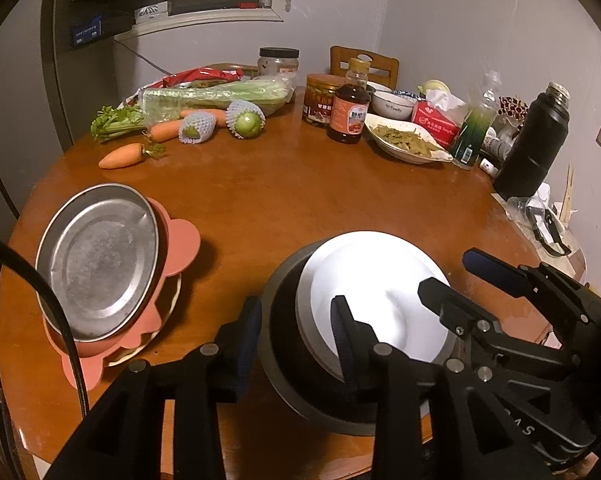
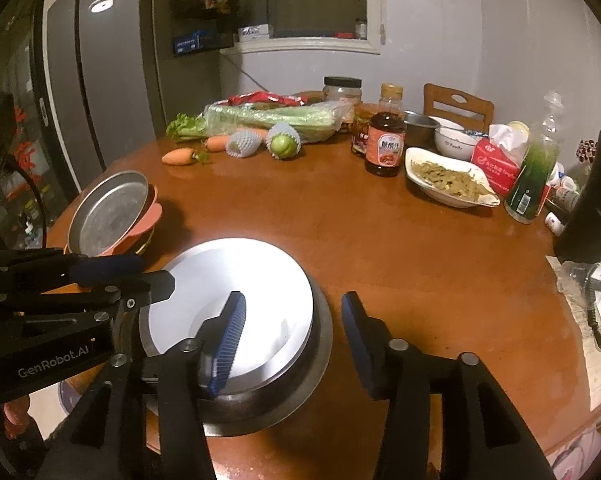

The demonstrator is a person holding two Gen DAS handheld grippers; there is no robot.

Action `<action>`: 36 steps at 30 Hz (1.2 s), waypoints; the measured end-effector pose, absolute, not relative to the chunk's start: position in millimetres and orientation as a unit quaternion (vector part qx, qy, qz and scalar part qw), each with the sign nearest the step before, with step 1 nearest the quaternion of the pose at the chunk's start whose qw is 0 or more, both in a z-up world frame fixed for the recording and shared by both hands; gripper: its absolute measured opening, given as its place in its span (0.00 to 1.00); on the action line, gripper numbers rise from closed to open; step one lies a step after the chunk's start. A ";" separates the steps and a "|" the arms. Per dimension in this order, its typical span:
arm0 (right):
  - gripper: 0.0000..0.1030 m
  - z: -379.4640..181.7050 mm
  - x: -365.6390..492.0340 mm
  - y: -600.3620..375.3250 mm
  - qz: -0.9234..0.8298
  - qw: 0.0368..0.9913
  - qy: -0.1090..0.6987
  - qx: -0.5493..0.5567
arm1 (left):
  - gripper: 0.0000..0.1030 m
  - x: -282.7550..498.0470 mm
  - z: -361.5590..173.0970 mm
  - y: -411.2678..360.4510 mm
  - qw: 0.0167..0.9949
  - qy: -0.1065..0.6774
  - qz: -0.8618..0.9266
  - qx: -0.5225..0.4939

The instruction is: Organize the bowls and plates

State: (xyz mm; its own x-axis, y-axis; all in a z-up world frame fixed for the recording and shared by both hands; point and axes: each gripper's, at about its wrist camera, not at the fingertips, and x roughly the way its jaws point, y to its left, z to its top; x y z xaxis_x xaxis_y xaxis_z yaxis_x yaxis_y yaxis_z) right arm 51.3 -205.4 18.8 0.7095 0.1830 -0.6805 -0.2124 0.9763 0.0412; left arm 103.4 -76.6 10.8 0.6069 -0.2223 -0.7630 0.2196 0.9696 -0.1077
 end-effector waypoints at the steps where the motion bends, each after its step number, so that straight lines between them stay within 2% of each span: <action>1: 0.52 19.7 51.6 -205.8 0.106 0.925 0.365 -0.020 | 0.38 102.8 12.1 -75.6 0.897 0.424 -0.123 -0.002; 12: 0.60 18.7 58.3 -218.4 0.091 0.923 0.374 0.007 | 0.53 107.3 9.0 -55.6 0.894 0.433 -0.112 -0.031; 19: 0.61 10.9 64.3 -224.4 0.089 0.917 0.387 0.026 | 0.60 110.2 4.6 -51.4 0.889 0.442 -0.116 -0.046; 36: 0.65 -12.5 71.9 -230.2 0.104 0.895 0.426 0.075 | 0.62 117.0 -9.8 -66.1 0.876 0.466 -0.123 -0.037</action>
State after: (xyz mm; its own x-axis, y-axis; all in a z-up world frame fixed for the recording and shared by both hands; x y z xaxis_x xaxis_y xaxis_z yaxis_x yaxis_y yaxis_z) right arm 71.9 -230.2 -12.5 0.6149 0.2499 -0.7480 -0.1220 0.9672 0.2228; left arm 117.0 -66.1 -9.8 0.5364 -0.2494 -0.8062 0.1804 0.9671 -0.1792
